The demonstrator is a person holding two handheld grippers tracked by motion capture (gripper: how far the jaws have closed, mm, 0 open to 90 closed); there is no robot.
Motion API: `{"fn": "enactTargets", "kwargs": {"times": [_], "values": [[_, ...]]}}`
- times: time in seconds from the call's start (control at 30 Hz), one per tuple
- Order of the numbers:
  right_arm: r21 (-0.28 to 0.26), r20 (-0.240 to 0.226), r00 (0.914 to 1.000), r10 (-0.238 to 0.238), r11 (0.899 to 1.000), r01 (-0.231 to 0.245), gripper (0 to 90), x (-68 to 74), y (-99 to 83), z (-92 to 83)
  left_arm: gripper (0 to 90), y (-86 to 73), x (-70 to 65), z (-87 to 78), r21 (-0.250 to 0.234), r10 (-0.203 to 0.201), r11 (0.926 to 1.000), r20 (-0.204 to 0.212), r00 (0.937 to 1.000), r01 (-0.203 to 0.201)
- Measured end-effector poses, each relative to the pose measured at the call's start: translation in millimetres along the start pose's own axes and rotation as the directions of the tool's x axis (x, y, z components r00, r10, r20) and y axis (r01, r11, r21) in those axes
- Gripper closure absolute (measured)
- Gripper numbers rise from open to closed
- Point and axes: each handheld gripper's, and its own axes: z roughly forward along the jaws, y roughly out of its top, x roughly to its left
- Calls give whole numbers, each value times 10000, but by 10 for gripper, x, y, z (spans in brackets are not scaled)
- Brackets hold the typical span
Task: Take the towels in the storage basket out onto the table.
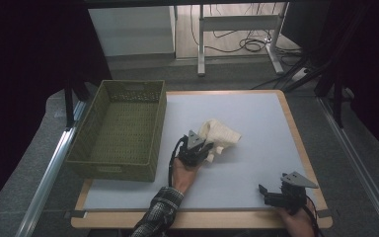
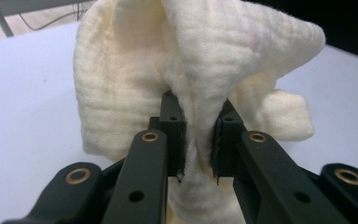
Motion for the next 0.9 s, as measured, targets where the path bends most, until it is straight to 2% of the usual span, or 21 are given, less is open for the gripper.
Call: {"fn": "enactTargets", "kwargs": {"times": [0.17, 0.2, 0.3, 0.43, 0.47, 0.5, 0.63, 0.67, 0.8, 0.9], "values": [[-13, 0, 10000, -3, 10000, 3, 10, 0, 0, 1, 766, -39, 33, -2, 363, -52, 9993, 70, 10000, 49], [0, 4, 10000, -6, 10000, 6, 10, 0, 0, 0, 759, -55, 50, 12, 615, -214, 9979, 165, 9996, 204], [0, 4, 10000, -5, 10000, 5, 10, 0, 0, 0, 745, -65, 55, 15, 661, -308, 9974, 224, 9993, 293], [0, 3, 10000, -5, 10000, 5, 10, 0, 0, 0, 613, -64, 59, 8, 683, -510, 9965, 359, 9981, 485], [-12, 0, 10000, 0, 10000, 0, 10, 1, 0, 1, 613, -63, 59, -3, 680, -548, 9963, 365, 9978, 522], [-13, 1, 10000, -1, 10000, 1, 10, 1, 0, 1, 537, -63, 60, -33, 641, -574, 9964, 384, 9976, 549], [-12, 0, 10000, -1, 10000, 1, 10, 1, 0, 2, 437, -64, 66, -108, 530, -643, 9966, 333, 9974, 624], [-1, 4, 10000, -9, 10000, 9, 10, 0, 0, 0, 407, -59, 76, -171, 473, -699, 9965, 307, 9971, 684], [0, 5, 10000, -8, 10000, 8, 10, 0, 0, 0, 372, -50, 77, -264, 321, -710, 9970, 317, 9970, 700], [-14, 1, 10000, 1, 10000, -1, 10, 1, 0, 1, 323, -38, 44, -374, 284, -475, 9985, 214, 9986, 469]]}}
